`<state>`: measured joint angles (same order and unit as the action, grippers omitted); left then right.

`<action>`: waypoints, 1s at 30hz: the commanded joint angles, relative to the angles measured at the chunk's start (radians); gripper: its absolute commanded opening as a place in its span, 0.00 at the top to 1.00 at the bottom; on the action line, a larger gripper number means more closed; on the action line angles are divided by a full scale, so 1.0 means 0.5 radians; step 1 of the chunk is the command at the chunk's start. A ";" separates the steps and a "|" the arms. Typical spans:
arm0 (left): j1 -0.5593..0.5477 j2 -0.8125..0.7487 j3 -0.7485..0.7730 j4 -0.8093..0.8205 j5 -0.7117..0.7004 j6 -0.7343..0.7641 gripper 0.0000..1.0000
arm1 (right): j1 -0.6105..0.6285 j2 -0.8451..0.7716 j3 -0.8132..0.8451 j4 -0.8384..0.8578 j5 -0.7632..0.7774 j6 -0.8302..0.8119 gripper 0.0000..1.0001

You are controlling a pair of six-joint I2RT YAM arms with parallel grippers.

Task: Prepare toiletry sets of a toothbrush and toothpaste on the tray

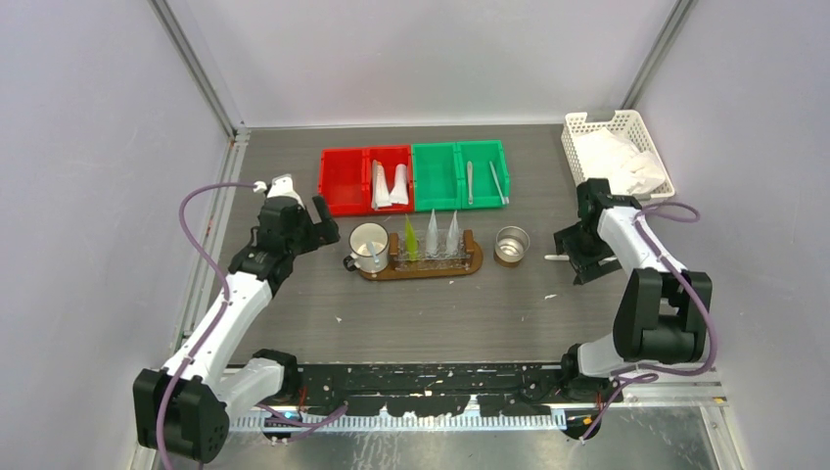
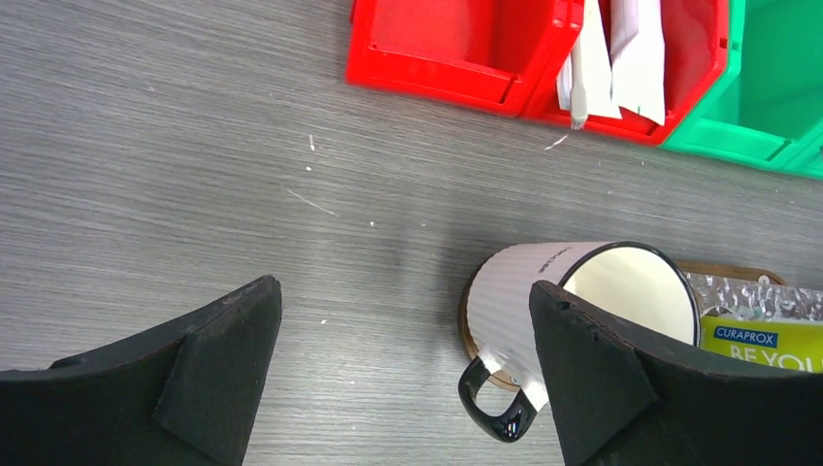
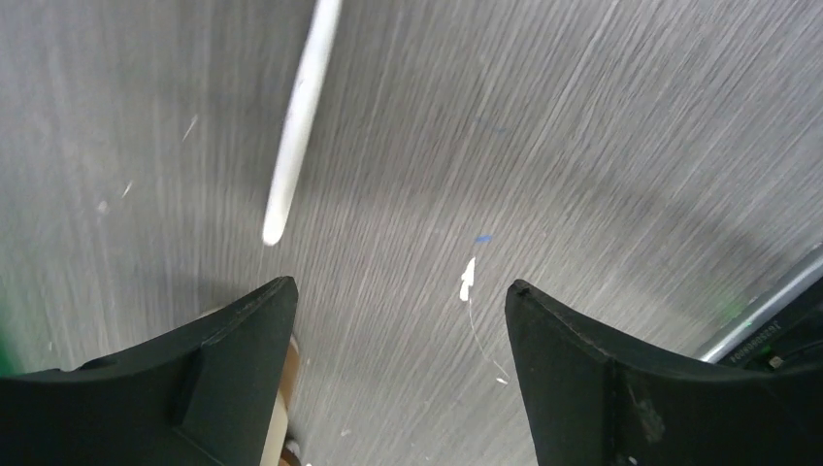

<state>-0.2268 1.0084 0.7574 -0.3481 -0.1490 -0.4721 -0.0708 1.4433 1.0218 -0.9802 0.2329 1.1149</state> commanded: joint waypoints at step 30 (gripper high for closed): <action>0.000 -0.009 -0.089 0.155 0.052 -0.007 0.00 | -0.467 0.595 0.009 0.418 -0.212 -0.091 0.45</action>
<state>-0.2268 1.0336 0.7097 -0.2962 -0.1261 -0.4721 -0.2974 1.7069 1.0222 -0.7914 0.1211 1.0904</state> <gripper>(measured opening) 0.996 0.603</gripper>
